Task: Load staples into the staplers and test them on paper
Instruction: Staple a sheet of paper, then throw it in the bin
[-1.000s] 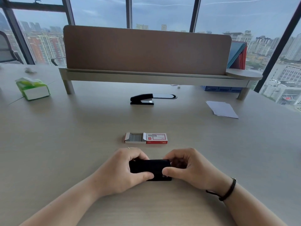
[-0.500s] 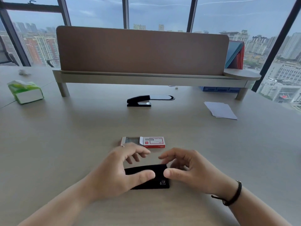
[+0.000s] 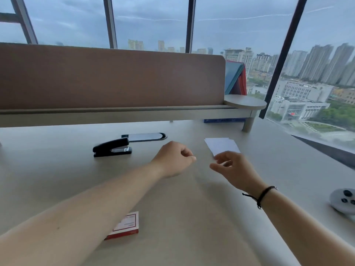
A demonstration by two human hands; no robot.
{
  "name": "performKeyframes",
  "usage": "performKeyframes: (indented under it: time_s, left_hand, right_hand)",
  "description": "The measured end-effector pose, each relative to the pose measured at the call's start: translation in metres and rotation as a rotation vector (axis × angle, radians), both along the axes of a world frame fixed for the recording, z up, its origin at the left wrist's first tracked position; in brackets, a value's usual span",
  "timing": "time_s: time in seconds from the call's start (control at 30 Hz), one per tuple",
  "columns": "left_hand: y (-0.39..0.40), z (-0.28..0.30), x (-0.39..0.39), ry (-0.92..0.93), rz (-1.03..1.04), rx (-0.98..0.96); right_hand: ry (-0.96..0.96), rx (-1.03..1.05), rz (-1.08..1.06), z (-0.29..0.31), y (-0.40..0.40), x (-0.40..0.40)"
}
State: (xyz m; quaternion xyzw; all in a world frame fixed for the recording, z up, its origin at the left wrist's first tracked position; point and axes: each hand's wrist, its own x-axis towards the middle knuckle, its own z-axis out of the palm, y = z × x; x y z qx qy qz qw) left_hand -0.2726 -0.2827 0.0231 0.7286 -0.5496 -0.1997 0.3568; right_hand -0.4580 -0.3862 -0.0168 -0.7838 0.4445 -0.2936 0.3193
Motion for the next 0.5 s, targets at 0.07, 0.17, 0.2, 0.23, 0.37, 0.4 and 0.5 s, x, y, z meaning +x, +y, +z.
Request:
performKeyframes:
  time_s: [0.07,0.17,0.2,0.23,0.37,0.4,0.5]
  left_hand:
    - [-0.037,-0.007,-0.007,0.093,0.022,0.061]
    - [-0.085,-0.020,-0.016,0.217,0.083,0.101]
    - [-0.098,-0.025,-0.019,0.262,0.101,0.109]
    - [-0.111,-0.030,-0.022,0.319,0.124,0.117]
    - [-0.147,-0.036,-0.037,0.649,0.230,0.089]
    - [-0.151,-0.034,-0.040,0.708,0.251,0.092]
    - [-0.162,-0.031,-0.045,0.804,0.290,0.132]
  right_hand:
    - [0.062,-0.051,-0.096,-0.004,-0.035,-0.004]
    - [0.153,-0.089,-0.175,-0.008,-0.074,-0.010]
    - [0.185,-0.091,-0.188,-0.010,-0.082,-0.012]
    - [0.221,-0.097,-0.194,-0.013,-0.089,-0.013]
    - [0.373,-0.177,-0.200,-0.030,-0.099,-0.018]
    - [0.384,-0.197,-0.200,-0.031,-0.100,-0.018]
    - [0.405,-0.227,-0.199,-0.033,-0.101,-0.015]
